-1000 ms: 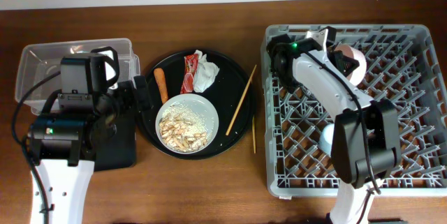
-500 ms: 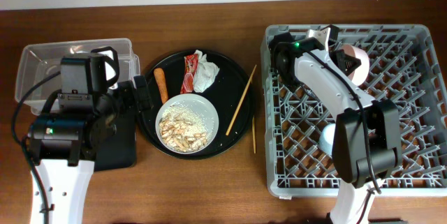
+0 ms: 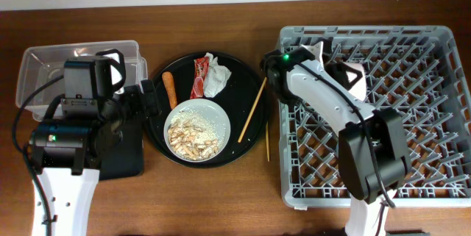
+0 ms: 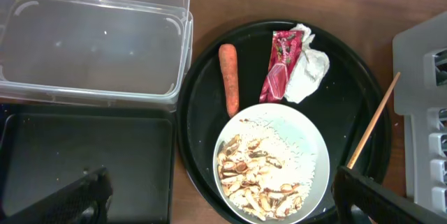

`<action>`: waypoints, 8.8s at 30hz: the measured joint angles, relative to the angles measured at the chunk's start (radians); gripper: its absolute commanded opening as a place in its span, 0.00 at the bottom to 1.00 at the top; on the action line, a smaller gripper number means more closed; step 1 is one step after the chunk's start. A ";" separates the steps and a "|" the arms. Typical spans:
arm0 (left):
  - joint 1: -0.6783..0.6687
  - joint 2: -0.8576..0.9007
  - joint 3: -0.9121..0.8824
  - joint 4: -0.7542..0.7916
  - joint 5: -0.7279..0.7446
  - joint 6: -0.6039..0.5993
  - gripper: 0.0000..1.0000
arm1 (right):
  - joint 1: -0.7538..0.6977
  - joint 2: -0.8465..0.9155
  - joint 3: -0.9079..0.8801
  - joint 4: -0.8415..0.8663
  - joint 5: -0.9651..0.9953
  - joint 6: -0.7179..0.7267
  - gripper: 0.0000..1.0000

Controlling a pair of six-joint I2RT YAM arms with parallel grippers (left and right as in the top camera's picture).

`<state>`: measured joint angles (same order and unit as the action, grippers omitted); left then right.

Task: Sort waste into correct bins and load items into the dishwasher rack

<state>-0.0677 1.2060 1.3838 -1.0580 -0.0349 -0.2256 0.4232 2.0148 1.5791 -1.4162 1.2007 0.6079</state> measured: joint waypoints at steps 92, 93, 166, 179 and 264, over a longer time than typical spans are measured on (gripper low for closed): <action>0.000 0.000 0.000 0.000 0.000 0.000 0.99 | 0.262 -0.158 -0.391 0.510 -1.082 -0.321 0.37; 0.000 0.000 0.000 0.000 0.000 0.000 0.99 | 0.262 -0.158 -0.391 0.525 -1.121 -0.353 0.37; 0.000 0.000 0.000 0.001 0.000 0.000 0.99 | 0.164 -0.182 -0.324 0.552 -1.141 0.014 0.16; 0.000 0.000 0.000 0.000 0.000 0.000 0.99 | 0.117 -0.061 -0.345 0.605 -1.172 0.018 0.04; 0.000 0.000 0.000 0.000 0.000 0.000 0.99 | 0.019 -0.277 -0.315 0.484 -1.120 -0.193 0.06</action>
<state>-0.0677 1.2064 1.3838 -1.0580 -0.0349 -0.2256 0.4427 1.7382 1.2644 -0.9321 0.0807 0.4152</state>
